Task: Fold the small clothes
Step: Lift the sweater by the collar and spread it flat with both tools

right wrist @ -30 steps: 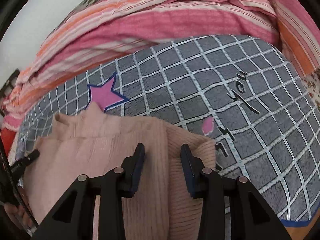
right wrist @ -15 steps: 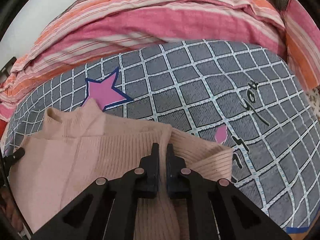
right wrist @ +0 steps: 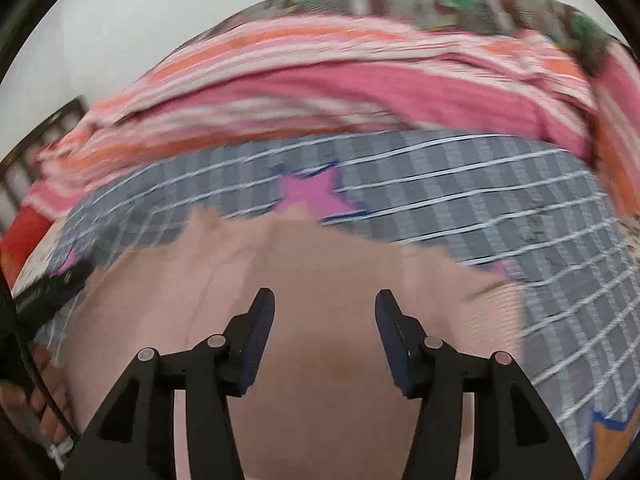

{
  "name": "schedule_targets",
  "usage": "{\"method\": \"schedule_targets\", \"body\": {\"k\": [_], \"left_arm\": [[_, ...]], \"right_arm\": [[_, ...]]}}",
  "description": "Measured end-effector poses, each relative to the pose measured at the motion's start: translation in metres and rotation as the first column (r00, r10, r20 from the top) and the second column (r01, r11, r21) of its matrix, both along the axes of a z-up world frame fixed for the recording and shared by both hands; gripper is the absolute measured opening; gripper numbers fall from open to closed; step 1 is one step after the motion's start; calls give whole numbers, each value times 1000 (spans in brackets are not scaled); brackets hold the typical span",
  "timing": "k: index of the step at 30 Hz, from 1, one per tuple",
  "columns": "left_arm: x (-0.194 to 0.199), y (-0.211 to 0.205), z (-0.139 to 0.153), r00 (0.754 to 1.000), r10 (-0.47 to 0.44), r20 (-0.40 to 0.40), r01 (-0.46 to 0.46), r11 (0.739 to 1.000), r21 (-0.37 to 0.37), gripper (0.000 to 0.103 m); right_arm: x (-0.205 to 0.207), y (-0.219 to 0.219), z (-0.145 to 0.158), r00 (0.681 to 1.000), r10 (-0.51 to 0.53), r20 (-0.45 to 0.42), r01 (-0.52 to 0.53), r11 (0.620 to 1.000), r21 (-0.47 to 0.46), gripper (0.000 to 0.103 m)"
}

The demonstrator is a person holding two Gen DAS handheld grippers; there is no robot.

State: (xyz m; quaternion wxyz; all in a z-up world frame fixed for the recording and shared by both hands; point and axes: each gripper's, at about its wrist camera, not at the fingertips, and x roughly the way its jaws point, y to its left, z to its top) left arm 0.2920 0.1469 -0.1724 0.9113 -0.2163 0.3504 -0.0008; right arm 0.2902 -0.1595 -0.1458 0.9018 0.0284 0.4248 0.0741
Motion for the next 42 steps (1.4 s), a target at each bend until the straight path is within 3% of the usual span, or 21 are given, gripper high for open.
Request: {"method": "schedule_targets", "body": {"k": [4, 9, 17, 33, 42], "left_arm": [[-4, 18, -3, 1000, 18, 1, -18, 1000, 6, 61], [-8, 45, -8, 1000, 25, -7, -25, 999, -40, 61], [-2, 43, -18, 997, -10, -78, 8, 1000, -26, 61], [-17, 18, 1, 996, -81, -23, 82, 996, 36, 62], [-25, 20, -5, 989, -145, -34, 144, 989, -42, 60]], "right_arm": [[9, 29, -19, 999, -9, -54, 5, 997, -71, 51], [31, 50, -29, 994, -19, -106, 5, 991, -137, 51], [56, 56, -39, 990, -59, -127, 35, 983, -181, 51], [28, 64, -28, 987, -57, -151, 25, 978, -205, 50], [9, 70, -25, 990, -73, -120, 41, 967, -252, 50]]}}
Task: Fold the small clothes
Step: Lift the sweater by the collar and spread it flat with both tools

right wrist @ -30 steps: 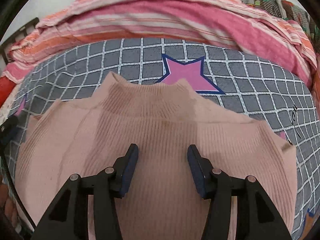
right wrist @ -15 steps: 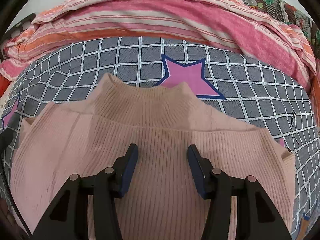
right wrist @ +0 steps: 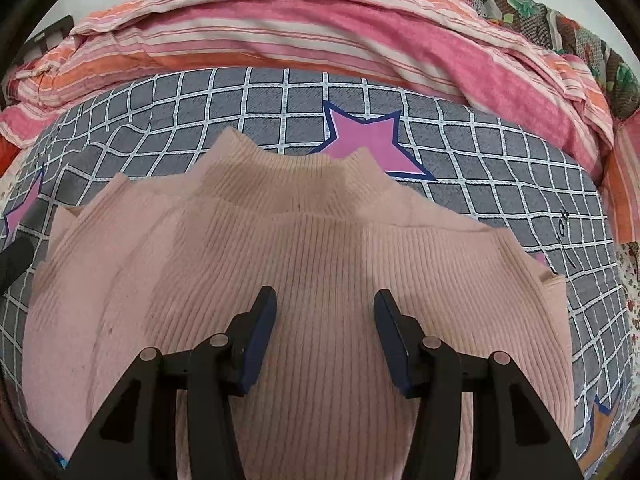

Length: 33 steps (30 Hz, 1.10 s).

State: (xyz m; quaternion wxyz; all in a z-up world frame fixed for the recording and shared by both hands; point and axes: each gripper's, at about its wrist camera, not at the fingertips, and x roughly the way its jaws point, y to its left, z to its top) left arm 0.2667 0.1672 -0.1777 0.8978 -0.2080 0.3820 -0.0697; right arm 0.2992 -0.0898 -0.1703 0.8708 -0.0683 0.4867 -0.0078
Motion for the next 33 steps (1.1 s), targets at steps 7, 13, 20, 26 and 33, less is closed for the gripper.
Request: {"method": "schedule_targets", "body": {"k": [7, 13, 20, 26, 33], "left_arm": [[-8, 10, -10, 998, -55, -21, 53, 995, -89, 60], [-20, 10, -16, 997, -78, 2, 77, 986, -151, 61], [-48, -2, -26, 995, -91, 28, 95, 978, -184, 61], [-84, -8, -28, 995, -63, 83, 75, 984, -159, 61], [-117, -16, -35, 993, -79, 86, 88, 990, -107, 61]], "right_arm": [[-17, 1, 9, 1000, 5, -7, -5, 1000, -22, 50], [-46, -4, 10, 1000, 1, 2, -1, 1000, 3, 50], [-87, -5, 15, 998, 26, 49, -27, 1000, 13, 50], [-120, -1, 9, 994, 66, 87, -64, 998, -27, 50], [-162, -7, 1, 984, 119, 132, -117, 993, -23, 50]]}}
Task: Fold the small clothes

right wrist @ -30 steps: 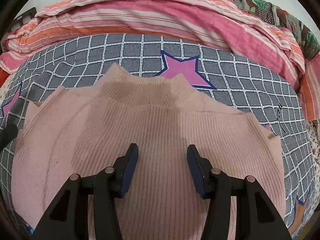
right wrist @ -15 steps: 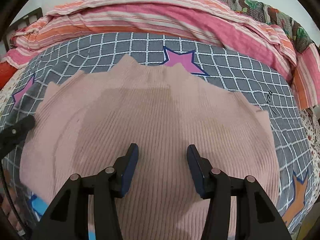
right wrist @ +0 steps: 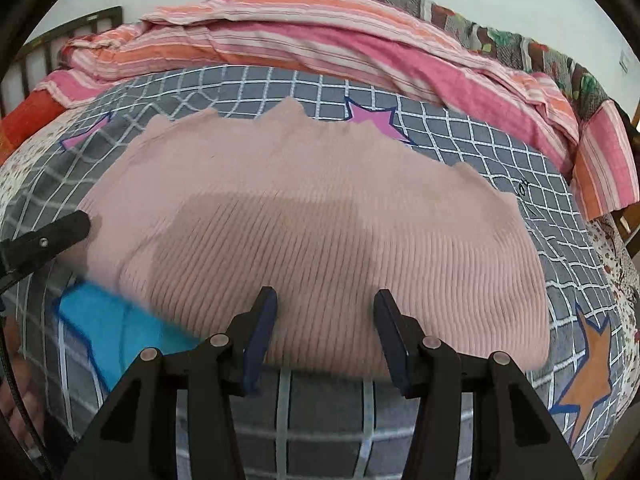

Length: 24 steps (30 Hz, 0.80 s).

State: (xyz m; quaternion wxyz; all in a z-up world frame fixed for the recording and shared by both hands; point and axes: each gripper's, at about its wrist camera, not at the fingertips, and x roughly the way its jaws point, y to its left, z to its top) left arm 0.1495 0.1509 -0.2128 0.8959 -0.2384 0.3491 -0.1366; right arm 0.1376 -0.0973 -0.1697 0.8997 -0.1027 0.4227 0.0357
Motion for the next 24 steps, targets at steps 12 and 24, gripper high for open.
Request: {"method": "schedule_targets", "body": {"k": [12, 24], "left_arm": [[-11, -16, -6, 999, -26, -46, 21, 995, -102, 62], [37, -20, -6, 989, 143, -40, -148, 971, -187, 47]], "right_arm": [[-6, -82, 44, 992, -25, 124, -7, 969, 247, 50], [67, -180, 46, 954, -247, 171, 150, 885, 440, 50]]}}
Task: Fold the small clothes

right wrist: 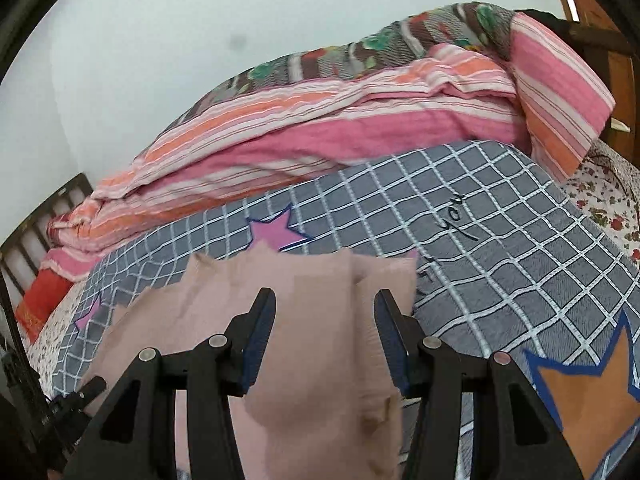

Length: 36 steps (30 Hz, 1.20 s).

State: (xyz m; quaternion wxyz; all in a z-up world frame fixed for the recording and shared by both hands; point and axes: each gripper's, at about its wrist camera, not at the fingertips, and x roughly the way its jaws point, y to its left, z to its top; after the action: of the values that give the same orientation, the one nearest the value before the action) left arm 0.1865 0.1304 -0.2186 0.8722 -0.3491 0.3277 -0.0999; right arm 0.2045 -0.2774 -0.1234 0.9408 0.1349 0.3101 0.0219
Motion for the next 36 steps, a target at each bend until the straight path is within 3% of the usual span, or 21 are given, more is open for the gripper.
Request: {"method": "schedule_targets", "body": {"k": [3, 8, 13, 18, 22, 28, 30, 33, 36], "left_arm": [[14, 4, -2, 999, 26, -20, -26, 1000, -9, 41], [26, -2, 3, 998, 50, -24, -48, 995, 86, 37], [31, -4, 11, 995, 98, -32, -94, 989, 111, 24], [36, -24, 40, 994, 111, -19, -104, 972, 210, 19], [41, -46, 73, 996, 92, 7, -91, 968, 232, 18], [44, -109, 125, 996, 10, 86, -33, 962, 269, 18], [44, -141, 137, 994, -41, 105, 10, 960, 280, 18], [45, -188, 140, 988, -111, 105, 76, 954, 289, 18], [43, -237, 116, 980, -185, 68, 156, 941, 301, 18]], "right_arm": [[-5, -15, -9, 1000, 17, 6, -17, 999, 41, 51], [-15, -38, -21, 1000, 5, -12, -4, 999, 51, 51], [-16, -57, -29, 996, -68, -53, 68, 998, -1, 51], [-25, -82, -31, 990, -127, -57, 128, 992, 21, 51], [-31, -108, -34, 982, -172, -77, 178, 980, 88, 51], [-44, -137, -38, 972, -216, -88, 229, 953, 199, 51], [-47, -140, -36, 972, -222, -78, 233, 952, 197, 51], [-50, -144, -34, 968, -239, -72, 249, 952, 180, 51], [-50, -152, -36, 964, -253, -84, 265, 943, 202, 51]]}}
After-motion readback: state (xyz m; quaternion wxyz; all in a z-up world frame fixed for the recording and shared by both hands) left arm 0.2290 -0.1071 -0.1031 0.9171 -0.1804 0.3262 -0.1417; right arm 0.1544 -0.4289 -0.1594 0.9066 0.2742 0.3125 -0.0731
